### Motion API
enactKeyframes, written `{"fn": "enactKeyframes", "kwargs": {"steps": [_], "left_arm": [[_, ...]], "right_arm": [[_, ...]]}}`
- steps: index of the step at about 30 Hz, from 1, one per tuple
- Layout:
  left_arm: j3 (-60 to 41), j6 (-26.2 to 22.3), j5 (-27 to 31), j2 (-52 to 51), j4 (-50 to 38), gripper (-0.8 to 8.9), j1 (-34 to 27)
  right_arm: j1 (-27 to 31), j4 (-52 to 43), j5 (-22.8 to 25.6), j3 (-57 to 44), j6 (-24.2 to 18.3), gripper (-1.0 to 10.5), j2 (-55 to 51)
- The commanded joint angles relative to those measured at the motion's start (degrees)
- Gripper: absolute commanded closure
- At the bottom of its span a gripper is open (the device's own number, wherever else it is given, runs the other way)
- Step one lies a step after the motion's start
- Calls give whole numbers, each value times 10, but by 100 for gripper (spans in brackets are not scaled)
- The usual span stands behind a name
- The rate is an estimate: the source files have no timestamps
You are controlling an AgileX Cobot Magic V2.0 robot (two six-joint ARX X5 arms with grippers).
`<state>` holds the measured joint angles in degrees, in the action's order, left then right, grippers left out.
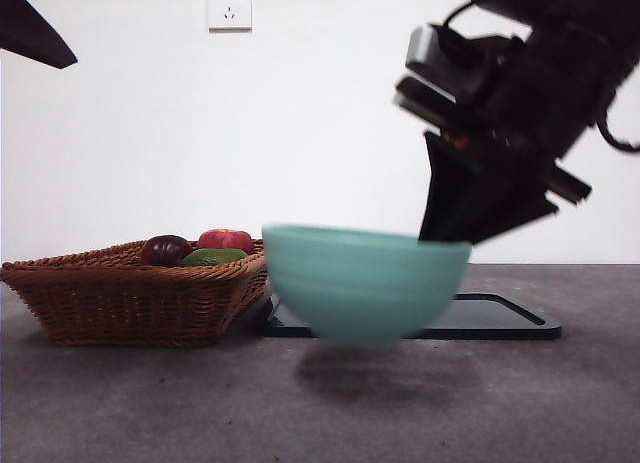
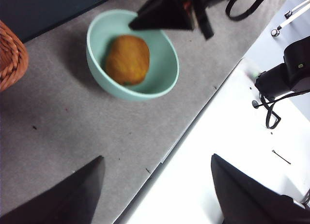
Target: Pick up the wifruite, put it on the bowl, pick up the plate, put it on desk
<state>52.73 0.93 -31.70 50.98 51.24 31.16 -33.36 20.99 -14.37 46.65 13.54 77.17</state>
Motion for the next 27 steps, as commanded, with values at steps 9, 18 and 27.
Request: {"fn": "enactKeyframes", "kwargs": {"steps": [9,18,27], "left_arm": [[5,-7,-3,3,-2,470,3],[5,-7,-3,3,-2,470,3],[5,-7,-3,3,-2,470,3]], "right_arm": [[78,10,15,99,-22,936,17],[131,18,13,189,-40,937,96],[135,13,13,243,-65,936,201]]}}
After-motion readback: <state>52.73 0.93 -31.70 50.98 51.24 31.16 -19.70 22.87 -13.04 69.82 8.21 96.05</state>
